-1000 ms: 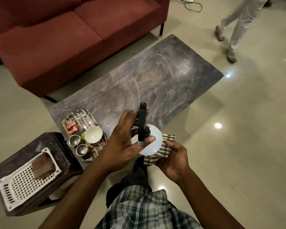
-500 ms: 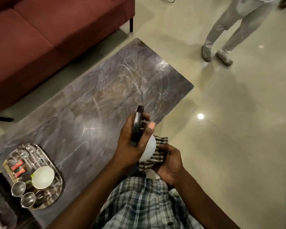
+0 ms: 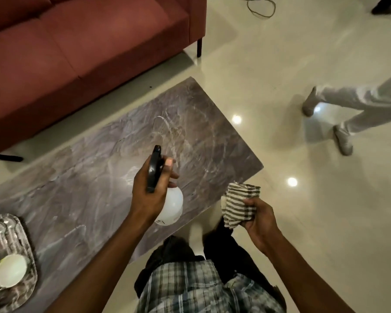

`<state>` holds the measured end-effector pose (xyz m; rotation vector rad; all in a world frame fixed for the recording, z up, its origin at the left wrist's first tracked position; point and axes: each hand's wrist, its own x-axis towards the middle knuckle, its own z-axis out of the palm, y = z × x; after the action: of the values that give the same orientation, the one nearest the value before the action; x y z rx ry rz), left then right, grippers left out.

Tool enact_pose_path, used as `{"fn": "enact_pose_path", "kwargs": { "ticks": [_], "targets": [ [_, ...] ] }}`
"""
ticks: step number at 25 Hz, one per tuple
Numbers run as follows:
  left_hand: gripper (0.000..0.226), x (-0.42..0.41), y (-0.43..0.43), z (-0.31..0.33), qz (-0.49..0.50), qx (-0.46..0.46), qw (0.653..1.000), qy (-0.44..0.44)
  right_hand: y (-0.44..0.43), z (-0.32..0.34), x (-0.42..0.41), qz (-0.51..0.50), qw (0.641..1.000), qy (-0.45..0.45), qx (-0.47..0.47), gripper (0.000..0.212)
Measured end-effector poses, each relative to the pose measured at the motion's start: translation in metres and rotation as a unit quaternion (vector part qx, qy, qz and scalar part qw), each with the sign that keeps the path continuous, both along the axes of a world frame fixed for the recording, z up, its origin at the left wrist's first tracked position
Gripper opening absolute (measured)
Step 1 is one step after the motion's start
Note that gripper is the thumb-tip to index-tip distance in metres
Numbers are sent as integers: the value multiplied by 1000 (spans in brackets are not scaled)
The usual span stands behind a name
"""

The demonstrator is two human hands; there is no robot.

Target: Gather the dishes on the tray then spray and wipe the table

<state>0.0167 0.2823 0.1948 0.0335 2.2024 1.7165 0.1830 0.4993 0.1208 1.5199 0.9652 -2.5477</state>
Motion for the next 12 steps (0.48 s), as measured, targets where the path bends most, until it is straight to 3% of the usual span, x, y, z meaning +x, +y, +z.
{"fn": "enact_pose_path", "kwargs": {
  "ticks": [7, 12],
  "targets": [
    [20, -77, 86, -52, 44, 1, 998, -32, 100, -29, -88, 98, 995, 12, 29, 47],
    [27, -143, 114, -112, 59, 9, 997, -56, 125, -82, -156, 147, 975, 5, 168, 34]
  ]
}}
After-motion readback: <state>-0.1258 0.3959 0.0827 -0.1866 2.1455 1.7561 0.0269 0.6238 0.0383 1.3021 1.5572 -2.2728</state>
